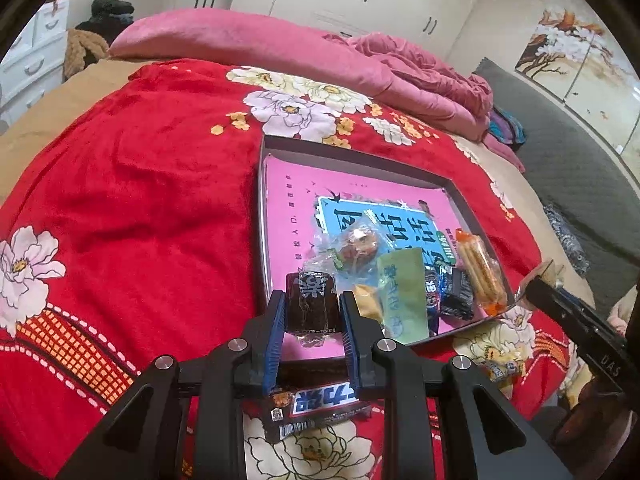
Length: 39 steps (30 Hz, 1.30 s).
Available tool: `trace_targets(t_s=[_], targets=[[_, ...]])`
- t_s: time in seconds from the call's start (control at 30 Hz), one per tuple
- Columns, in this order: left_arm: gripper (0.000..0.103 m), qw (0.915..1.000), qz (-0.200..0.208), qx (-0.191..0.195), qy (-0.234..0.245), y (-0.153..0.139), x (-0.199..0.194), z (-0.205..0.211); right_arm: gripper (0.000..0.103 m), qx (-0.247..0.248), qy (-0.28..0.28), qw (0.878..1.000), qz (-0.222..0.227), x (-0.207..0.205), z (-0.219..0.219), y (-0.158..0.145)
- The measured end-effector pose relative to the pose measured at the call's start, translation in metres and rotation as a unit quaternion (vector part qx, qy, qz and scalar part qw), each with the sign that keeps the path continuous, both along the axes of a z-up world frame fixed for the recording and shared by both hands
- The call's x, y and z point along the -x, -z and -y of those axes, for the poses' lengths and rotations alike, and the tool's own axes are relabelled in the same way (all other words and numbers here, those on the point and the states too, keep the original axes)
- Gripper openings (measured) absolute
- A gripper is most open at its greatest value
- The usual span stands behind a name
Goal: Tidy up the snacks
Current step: 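Lift the dark packet with left tool and cake packet with right tool over the tray, then lower and release the dark packet with left tool while right tool releases the cake packet in the tray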
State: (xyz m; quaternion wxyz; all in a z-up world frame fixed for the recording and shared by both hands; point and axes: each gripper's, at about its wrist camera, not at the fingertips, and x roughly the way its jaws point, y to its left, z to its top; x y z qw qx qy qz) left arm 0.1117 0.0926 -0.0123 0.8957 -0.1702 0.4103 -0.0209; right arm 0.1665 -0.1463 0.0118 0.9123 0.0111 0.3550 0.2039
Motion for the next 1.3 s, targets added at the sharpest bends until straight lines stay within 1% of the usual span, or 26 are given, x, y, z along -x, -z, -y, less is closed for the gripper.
trace_targets(t_s=[0.27,0.47,0.73,0.93,1.1,1.2,1.27,1.3], targets=[[0.027,0.9999,-0.008,-0.007,0.006,0.005,-0.005,0.005,0.039,0.002,-0.011,1.000,-0.005,-0.008,-0.015,0.006],[0.027,0.9997,-0.015,-0.015,0.010,0.010,-0.011,0.009,0.039,0.012,-0.018,1.000,-0.020,-0.020,-0.026,0.021],[0.027,0.9994,-0.026,-0.016,0.015,0.017,-0.017,0.013,0.039,0.033,-0.026,0.998,-0.046,-0.033,-0.041,0.043],[0.027,0.9993,-0.032,-0.013,0.016,0.020,-0.019,0.013,0.040,0.040,-0.025,0.997,-0.058,-0.036,-0.043,0.053],[0.027,0.9992,-0.032,-0.012,0.019,0.021,-0.020,0.015,0.041,0.050,-0.019,0.997,-0.053,-0.034,-0.040,0.053],[0.028,0.9993,-0.030,-0.010,0.019,0.020,-0.020,0.014,0.045,0.040,-0.014,0.998,-0.053,-0.031,-0.034,0.051],[0.028,0.9994,-0.028,-0.007,0.019,0.019,-0.019,0.014,0.051,0.035,-0.008,0.998,-0.050,-0.030,-0.030,0.049],[0.028,0.9994,-0.027,-0.005,0.020,0.018,-0.019,0.014,0.051,0.035,-0.005,0.998,-0.049,-0.029,-0.028,0.047]])
